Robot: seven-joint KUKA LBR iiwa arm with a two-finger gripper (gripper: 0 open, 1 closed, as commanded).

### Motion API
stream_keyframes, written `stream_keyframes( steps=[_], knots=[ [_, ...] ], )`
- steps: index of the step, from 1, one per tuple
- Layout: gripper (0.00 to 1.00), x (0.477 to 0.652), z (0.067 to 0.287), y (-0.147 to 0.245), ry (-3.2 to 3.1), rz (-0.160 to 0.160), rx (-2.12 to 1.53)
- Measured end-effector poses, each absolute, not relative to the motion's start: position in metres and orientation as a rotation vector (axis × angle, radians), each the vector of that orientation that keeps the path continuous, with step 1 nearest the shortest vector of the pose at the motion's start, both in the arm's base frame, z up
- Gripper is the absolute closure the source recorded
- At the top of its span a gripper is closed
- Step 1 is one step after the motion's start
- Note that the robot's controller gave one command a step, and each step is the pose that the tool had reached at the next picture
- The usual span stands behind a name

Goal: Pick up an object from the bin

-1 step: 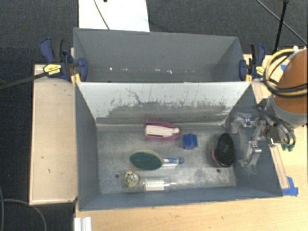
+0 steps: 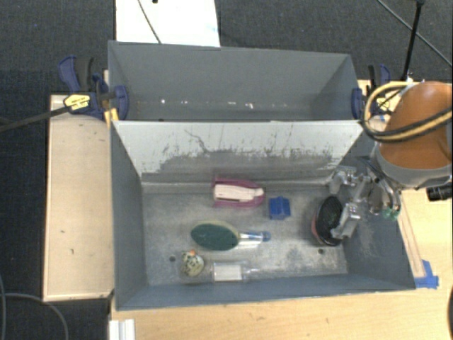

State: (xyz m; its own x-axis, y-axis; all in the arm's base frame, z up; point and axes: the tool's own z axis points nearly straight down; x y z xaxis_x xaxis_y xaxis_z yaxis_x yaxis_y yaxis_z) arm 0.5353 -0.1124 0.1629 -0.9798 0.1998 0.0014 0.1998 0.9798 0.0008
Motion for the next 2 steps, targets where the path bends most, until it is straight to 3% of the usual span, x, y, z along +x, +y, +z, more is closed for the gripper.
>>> stream_keyframes(
  steps=[1, 2],
  knots=[
    [0.0, 0.527, 0.0793, -0.1244, -3.061, -0.02, -0.672],
    [1.0, 0.5272, 0.0796, -0.1244, -3.065, -0.017, -0.657]
  ],
)
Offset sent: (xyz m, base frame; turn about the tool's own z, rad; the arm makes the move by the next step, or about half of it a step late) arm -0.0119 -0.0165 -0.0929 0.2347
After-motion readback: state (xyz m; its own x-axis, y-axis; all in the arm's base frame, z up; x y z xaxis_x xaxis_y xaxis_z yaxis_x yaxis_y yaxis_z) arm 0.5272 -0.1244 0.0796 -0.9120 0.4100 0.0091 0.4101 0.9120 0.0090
